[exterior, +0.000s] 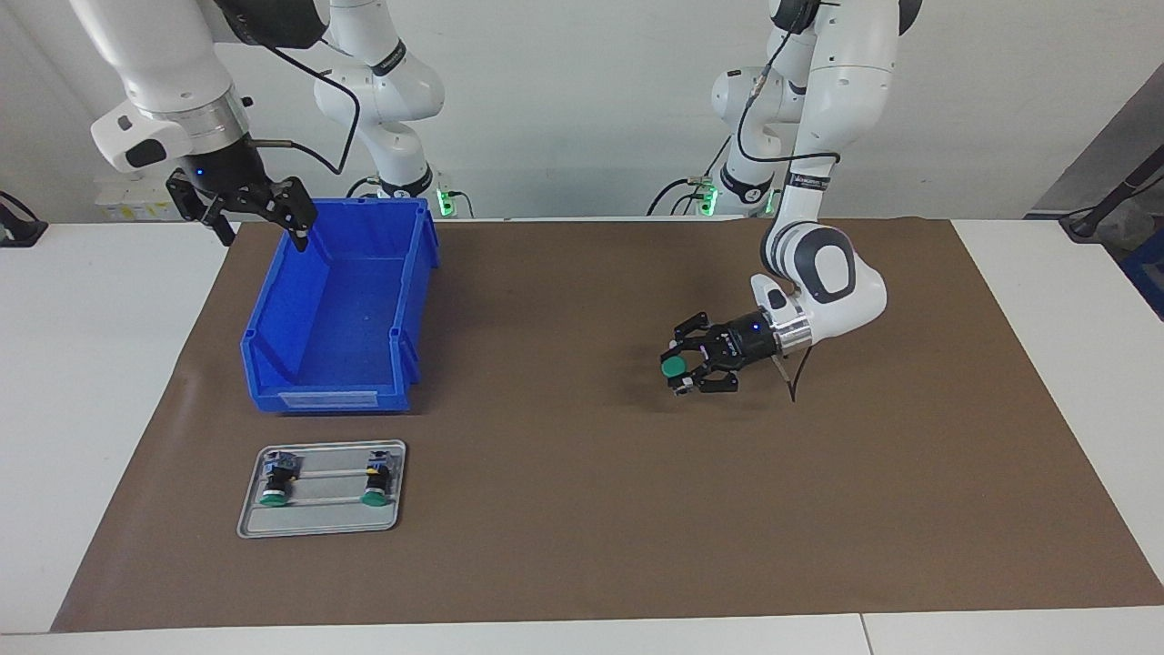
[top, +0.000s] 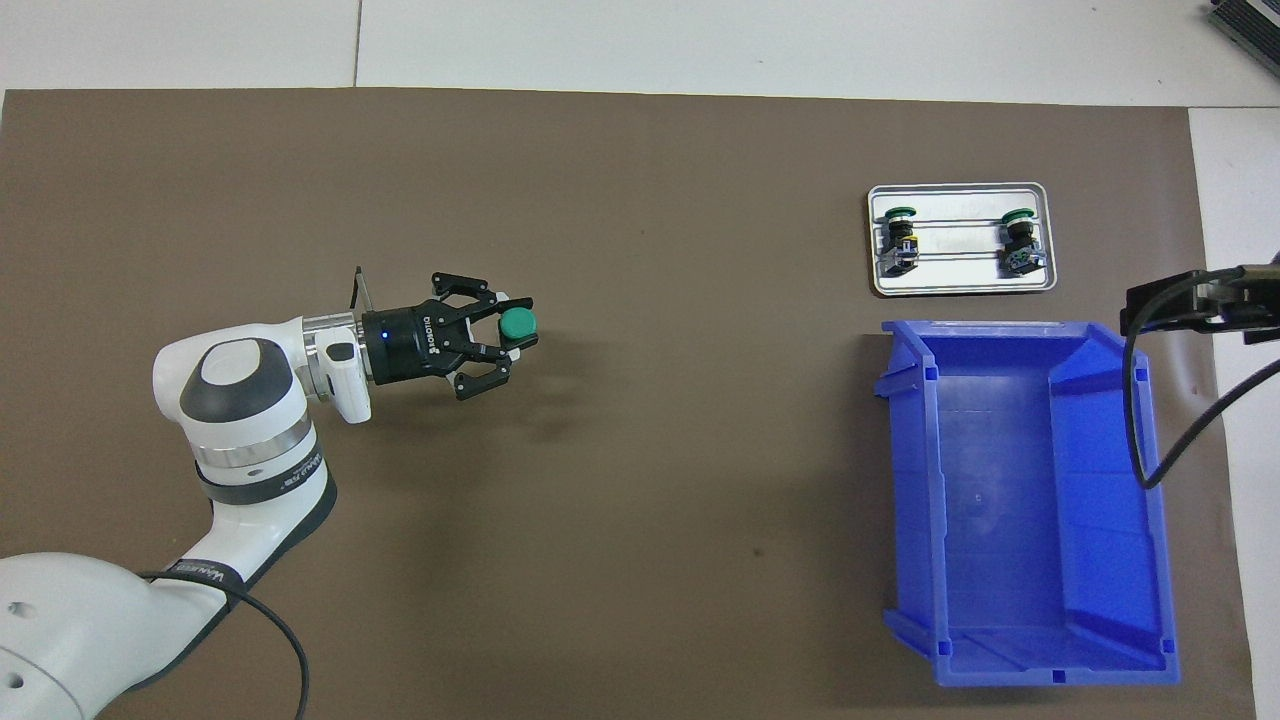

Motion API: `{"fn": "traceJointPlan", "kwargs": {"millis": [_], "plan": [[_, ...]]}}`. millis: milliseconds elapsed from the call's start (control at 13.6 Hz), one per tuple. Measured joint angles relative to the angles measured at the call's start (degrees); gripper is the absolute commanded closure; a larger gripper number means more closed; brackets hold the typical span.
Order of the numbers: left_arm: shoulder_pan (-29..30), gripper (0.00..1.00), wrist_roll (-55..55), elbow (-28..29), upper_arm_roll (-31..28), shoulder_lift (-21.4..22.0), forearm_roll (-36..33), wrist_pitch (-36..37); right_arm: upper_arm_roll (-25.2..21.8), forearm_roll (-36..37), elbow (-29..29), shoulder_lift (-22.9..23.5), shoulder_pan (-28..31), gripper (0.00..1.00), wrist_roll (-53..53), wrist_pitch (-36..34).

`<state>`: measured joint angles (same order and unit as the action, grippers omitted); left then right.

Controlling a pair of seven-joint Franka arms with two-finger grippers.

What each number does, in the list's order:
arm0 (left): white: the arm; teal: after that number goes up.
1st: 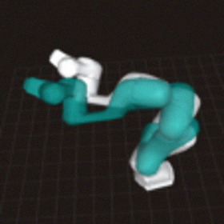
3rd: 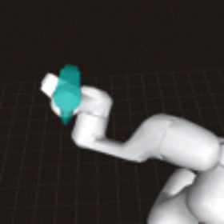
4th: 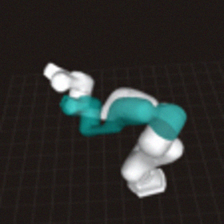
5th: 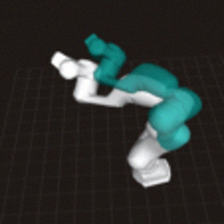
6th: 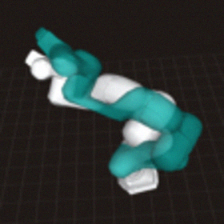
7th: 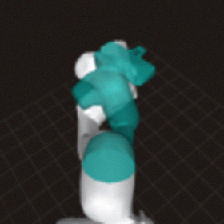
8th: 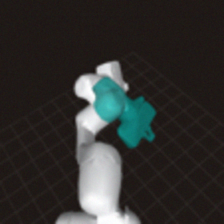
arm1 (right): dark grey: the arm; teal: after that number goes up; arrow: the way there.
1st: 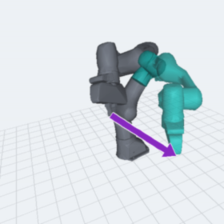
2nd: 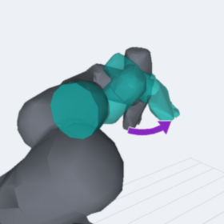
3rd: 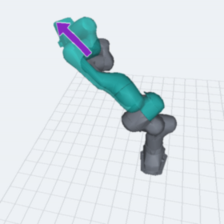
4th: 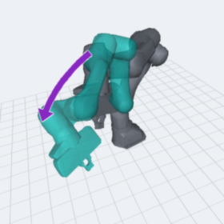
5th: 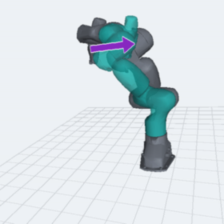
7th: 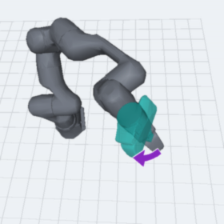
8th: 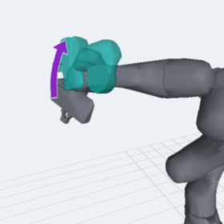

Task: Place and press button with both arms
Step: 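Move the held button with the left gripper back toward the table center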

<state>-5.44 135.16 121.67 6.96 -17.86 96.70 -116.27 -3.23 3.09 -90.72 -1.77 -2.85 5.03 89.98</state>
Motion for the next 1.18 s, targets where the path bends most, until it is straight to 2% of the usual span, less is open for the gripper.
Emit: {"fn": "traceJointPlan", "kwargs": {"millis": [147,294,1177], "plan": [[-0.2,0.91,6.9,1.2,0.0,-3.1,4.0,4.1,0.0,0.0,0.0,0.0,0.0,0.00,0.0,0.0],[-0.1,0.91,9.9,1.2,-0.4,-5.7,4.9,5.9,0.0,0.0,0.0,0.0,0.0,0.00,0.0,0.0],[-0.3,1.00,18.5,1.1,-0.1,-9.1,9.7,9.5,0.0,0.0,0.0,0.0,0.0,0.00,0.0,0.0]]}}
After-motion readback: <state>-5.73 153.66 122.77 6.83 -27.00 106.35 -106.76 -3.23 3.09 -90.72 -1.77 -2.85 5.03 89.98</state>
